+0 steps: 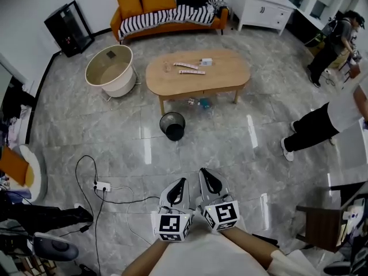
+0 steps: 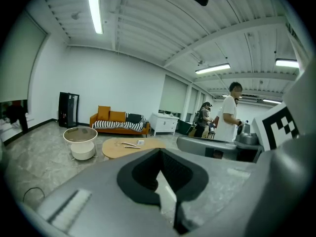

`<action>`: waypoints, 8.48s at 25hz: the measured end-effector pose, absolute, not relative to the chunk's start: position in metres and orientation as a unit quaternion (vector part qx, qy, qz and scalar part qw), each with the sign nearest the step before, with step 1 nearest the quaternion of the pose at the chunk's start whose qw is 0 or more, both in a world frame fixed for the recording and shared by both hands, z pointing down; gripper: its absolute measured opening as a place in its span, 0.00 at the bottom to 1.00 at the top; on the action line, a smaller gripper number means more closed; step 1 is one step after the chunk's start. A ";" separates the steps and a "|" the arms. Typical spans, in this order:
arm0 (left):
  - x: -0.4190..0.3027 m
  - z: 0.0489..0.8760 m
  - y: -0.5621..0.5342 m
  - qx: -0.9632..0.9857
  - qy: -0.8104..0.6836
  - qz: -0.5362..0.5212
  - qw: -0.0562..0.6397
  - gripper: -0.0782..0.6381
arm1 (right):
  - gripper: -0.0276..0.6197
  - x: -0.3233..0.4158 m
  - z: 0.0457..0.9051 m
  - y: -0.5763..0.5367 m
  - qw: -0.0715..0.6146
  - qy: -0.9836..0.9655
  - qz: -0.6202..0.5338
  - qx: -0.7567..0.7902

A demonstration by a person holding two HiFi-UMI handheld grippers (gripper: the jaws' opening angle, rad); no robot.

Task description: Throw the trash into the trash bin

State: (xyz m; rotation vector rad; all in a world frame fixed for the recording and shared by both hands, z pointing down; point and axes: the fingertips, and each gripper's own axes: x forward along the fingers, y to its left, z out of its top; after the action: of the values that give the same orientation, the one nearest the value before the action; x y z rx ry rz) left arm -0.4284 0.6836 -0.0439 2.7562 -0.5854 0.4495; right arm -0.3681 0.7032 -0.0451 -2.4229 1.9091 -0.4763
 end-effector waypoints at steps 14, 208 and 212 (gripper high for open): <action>-0.337 -0.029 0.732 0.962 -0.168 0.186 0.112 0.11 | 0.08 -0.293 -0.041 0.733 0.064 0.656 -0.157 -0.735; -0.200 0.468 0.215 0.778 -0.380 0.358 0.349 0.11 | 0.09 -0.112 0.592 0.257 -0.507 0.798 -0.266 -0.186; -0.210 0.491 0.223 0.773 -0.374 0.373 0.351 0.11 | 0.09 -0.118 0.613 0.265 -0.514 0.784 -0.294 -0.187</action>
State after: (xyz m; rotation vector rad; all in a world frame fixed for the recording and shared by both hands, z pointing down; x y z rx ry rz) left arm -0.2097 0.2231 0.4911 2.0021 -0.9687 0.9654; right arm -0.1182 0.2653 0.6126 -0.9191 3.8577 -1.4485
